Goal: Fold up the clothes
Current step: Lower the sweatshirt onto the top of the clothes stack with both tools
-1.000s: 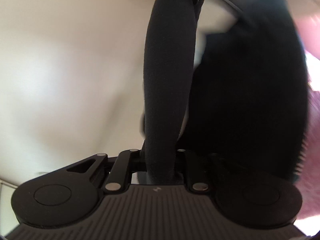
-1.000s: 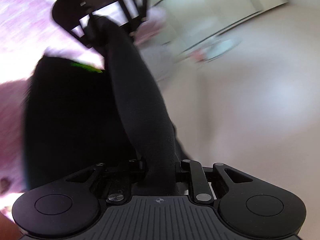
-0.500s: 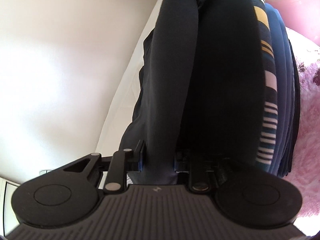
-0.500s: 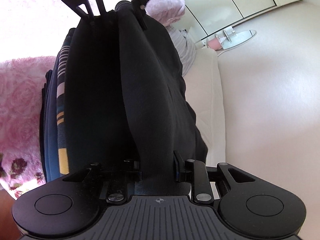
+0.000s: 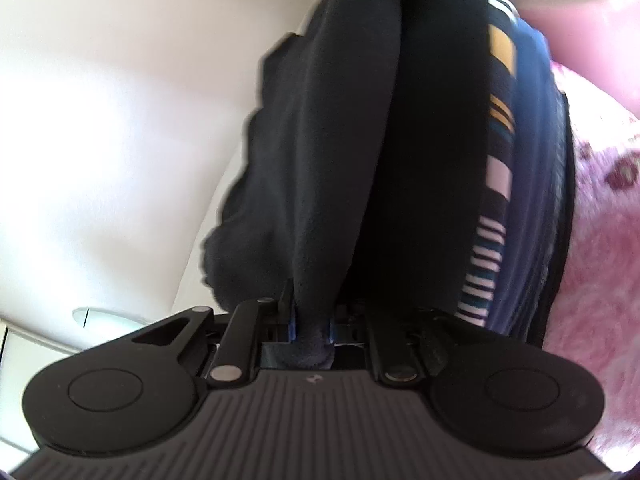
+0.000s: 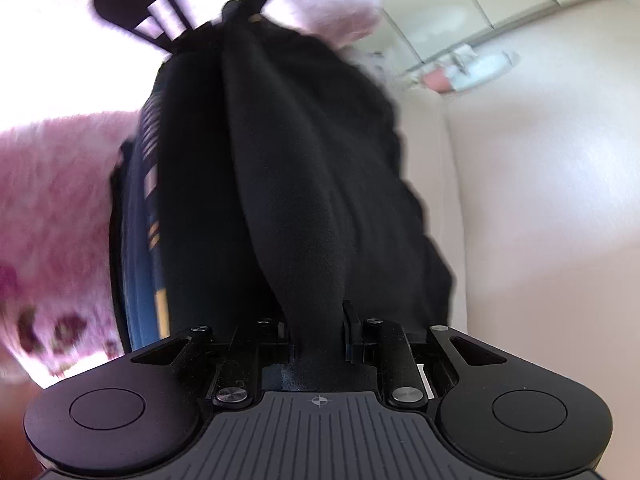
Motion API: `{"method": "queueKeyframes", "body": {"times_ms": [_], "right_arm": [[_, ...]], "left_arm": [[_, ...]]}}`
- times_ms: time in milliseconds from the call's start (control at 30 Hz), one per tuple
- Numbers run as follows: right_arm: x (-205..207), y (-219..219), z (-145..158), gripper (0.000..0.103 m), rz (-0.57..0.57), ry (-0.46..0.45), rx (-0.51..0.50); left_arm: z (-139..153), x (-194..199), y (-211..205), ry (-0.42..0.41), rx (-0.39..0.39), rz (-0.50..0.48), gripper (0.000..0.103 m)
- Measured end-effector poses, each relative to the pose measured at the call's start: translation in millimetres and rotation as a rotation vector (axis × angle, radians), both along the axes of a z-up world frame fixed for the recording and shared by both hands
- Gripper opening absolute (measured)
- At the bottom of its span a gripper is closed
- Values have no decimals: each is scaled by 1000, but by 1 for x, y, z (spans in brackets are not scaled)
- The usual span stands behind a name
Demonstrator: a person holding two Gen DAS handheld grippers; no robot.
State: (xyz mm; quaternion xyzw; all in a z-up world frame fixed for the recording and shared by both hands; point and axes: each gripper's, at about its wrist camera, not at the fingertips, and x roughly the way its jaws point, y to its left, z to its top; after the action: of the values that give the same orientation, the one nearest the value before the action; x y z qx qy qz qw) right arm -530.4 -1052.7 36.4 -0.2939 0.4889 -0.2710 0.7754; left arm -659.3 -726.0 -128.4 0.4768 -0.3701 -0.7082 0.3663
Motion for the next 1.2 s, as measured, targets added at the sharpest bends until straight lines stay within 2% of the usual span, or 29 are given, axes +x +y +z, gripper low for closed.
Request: {"method": "queueKeyframes", "body": {"times_ms": [67,100,167,267,367,467,633,733,833,867,967,1000,1067,1200], "right_arm": [[-2,2,11,19,-17,-29,-1],[-3,5,12,19,-19,-32,-2],[0,8,-8,19,3,24,2],[3,12,-13,22,4,55,-42],[5,15,-18,25,4,86,-86],[-5,21,-14,25,-12,88,-86],[-4,24,-13,25,-48,35,-25],[-6,22,-8,21,-68,24,9],[-11,26,14,20,-90,-11,12],[-13,28,14,20,-87,-11,8],[-10,31,-12,20,-60,55,18],[-8,34,-19,21,-48,83,-14],[-5,38,-18,23,-52,91,-63],[-12,40,-13,24,-79,46,-46]], "left_arm": [[4,1,3,16,-7,-2,10],[-3,1,2,-4,8,-7,11],[-20,1,1,-46,16,-24,10],[-30,1,2,-70,-11,-39,11],[-27,0,1,-57,-9,-30,12],[-24,0,2,-46,-4,-26,13],[-16,3,2,-5,32,-9,16],[-10,1,2,6,41,-3,13],[1,2,9,37,33,-6,12],[-4,2,9,25,41,-10,12],[-20,-1,11,-20,49,-24,12],[-20,-1,12,-27,39,-24,13],[-13,1,13,-10,45,-14,17],[-2,15,19,30,81,-15,20]]}}
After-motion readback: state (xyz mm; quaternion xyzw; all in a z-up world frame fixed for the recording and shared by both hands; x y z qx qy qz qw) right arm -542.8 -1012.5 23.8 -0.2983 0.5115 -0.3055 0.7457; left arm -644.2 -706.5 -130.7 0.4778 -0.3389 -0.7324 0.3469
